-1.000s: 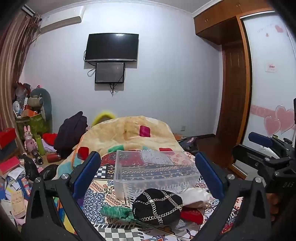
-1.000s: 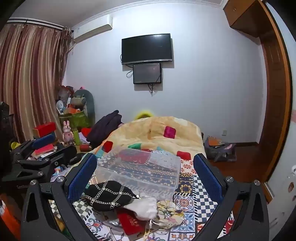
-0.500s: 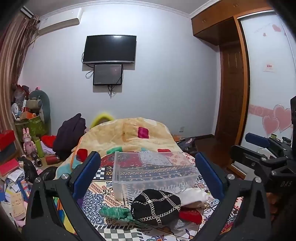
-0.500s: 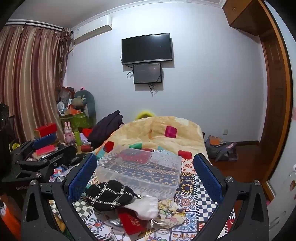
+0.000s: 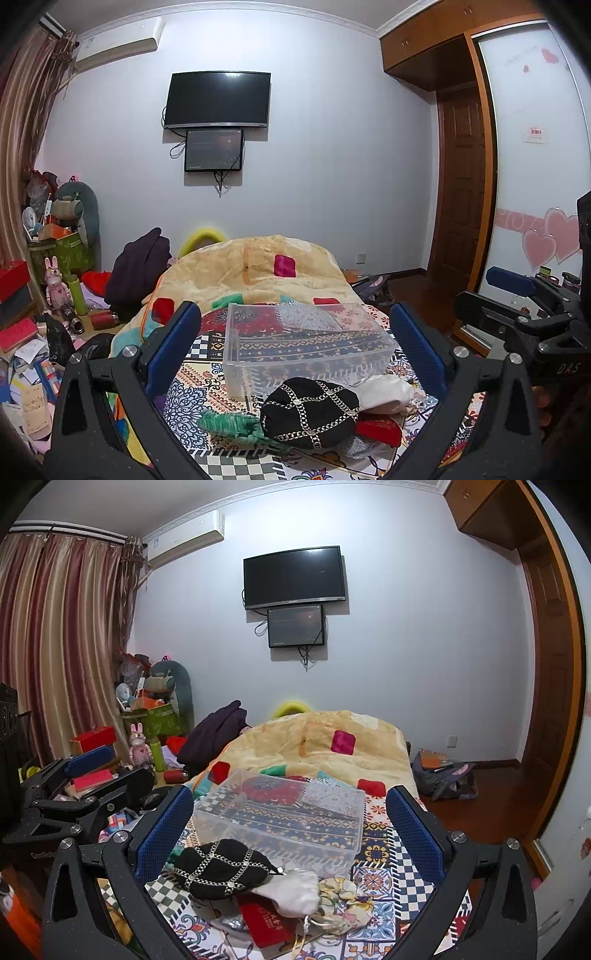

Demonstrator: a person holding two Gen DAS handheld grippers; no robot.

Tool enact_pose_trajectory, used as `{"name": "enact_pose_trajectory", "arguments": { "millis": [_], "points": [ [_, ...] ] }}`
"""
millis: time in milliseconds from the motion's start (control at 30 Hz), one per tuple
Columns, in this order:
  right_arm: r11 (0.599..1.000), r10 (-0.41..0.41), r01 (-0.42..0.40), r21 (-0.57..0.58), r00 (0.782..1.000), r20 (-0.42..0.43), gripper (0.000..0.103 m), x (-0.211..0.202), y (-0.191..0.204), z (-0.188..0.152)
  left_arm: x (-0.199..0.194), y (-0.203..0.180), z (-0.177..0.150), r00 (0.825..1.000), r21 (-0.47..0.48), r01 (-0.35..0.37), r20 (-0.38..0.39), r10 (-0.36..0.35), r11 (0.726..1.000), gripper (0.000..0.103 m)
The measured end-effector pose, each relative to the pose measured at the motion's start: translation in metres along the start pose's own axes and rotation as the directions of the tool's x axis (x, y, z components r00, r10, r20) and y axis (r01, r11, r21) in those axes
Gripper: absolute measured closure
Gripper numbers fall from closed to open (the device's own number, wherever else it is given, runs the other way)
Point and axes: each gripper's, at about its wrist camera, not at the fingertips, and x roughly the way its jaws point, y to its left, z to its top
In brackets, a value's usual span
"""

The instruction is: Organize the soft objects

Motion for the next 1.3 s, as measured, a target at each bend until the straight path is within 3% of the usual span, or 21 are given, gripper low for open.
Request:
{"name": "enact_pose_trajectory", "arguments": {
  "millis": [1300],
  "points": [
    [1.000,0.007,-0.007,0.007,1.000,0.002,0.000,-0.0012,0.0014,-0.0002,-0.0012,-0.0018,0.0029,1.000,-0.002,0.003,0.001,-0.003,1.000,0.000]
  ]
}}
